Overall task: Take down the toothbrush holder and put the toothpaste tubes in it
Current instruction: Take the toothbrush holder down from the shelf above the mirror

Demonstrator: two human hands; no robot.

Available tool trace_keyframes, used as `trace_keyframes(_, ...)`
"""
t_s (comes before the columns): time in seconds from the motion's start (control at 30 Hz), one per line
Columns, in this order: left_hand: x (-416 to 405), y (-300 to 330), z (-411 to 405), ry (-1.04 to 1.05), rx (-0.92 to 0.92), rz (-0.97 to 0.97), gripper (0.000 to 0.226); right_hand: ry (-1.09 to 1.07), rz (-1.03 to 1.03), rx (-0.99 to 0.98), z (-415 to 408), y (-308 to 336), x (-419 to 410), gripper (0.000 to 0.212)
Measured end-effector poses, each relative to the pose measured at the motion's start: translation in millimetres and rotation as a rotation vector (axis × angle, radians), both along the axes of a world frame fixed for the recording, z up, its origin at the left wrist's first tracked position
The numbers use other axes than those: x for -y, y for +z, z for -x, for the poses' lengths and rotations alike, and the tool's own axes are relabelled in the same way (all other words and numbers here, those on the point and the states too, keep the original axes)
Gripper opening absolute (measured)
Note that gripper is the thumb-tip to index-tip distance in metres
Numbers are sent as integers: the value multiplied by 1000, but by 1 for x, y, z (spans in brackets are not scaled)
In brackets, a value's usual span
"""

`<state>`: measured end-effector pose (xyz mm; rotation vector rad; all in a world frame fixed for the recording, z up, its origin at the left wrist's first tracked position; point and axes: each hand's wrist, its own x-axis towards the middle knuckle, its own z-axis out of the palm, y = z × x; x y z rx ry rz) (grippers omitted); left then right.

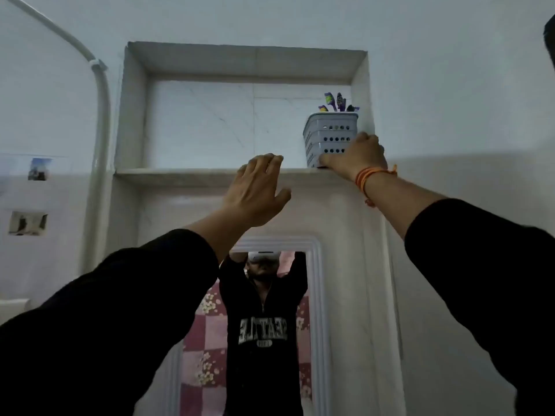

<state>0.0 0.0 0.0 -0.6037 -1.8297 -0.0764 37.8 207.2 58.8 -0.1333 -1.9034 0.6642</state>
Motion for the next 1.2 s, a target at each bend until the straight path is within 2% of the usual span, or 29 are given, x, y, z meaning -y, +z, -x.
trace_keyframes(0.13,-16,3,47,88,18,-18,74,105,149,82,28,34,-9,119)
trace_keyframes(0.23,-18,-8,78,168,-99,-26,78,202,263,24,59,43,-6,125)
trace_keyframes(0.4,-20,-11,96,171,-195,-42,84,179,309,-72,80,43,-4,115)
trace_keyframes(0.57,-19,-10,98,181,-170,-21,90,204,292,-102,65,42,-6,109)
trace_keyframes(0.67,-18,-9,90,176,-108,-10,94,235,278,-109,42,41,-7,104)
trace_keyframes(0.77,-15,-5,74,162,0,21,95,271,290,-128,10,41,-6,108)
trace_keyframes(0.93,2,-8,34,32,199,30,82,334,289,-100,-41,34,-5,117)
trace_keyframes(1.07,19,-37,1,-104,292,-9,75,403,309,-37,-64,12,-3,128)
trace_keyframes(1.2,34,-80,-25,-195,396,-23,63,453,357,59,-71,-41,1,138)
